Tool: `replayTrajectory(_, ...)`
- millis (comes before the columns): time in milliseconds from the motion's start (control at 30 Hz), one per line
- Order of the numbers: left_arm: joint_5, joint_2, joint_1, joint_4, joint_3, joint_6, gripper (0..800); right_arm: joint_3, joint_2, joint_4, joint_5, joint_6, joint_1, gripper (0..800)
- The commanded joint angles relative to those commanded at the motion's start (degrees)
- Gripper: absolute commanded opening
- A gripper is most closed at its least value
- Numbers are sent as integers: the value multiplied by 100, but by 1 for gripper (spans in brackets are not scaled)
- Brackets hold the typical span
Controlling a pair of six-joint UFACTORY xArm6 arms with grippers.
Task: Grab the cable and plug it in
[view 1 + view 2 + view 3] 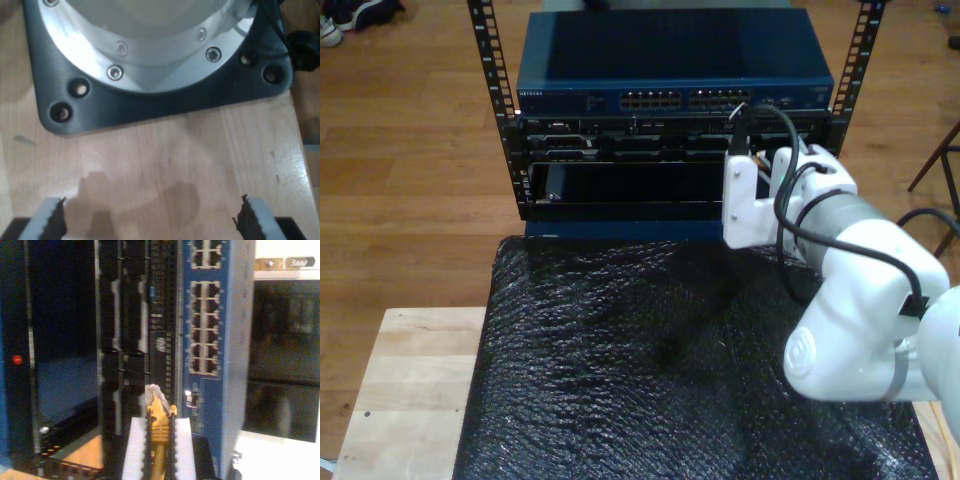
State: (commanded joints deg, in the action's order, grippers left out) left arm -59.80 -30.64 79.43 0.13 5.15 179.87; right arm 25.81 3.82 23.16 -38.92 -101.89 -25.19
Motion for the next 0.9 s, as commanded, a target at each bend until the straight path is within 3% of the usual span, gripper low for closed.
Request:
replayTrajectory(367, 0, 0, 0, 0, 0, 0, 800, 185, -9, -9, 0, -97, -255, 0)
replayTrajectory(633, 0, 0, 0, 0, 0, 0, 800, 633, -105, -26, 35, -114, -334, 0)
replayTrajectory(900, 0, 0, 0, 0, 0, 9, 800, 879, -343, -571, 18, -97, -404, 0)
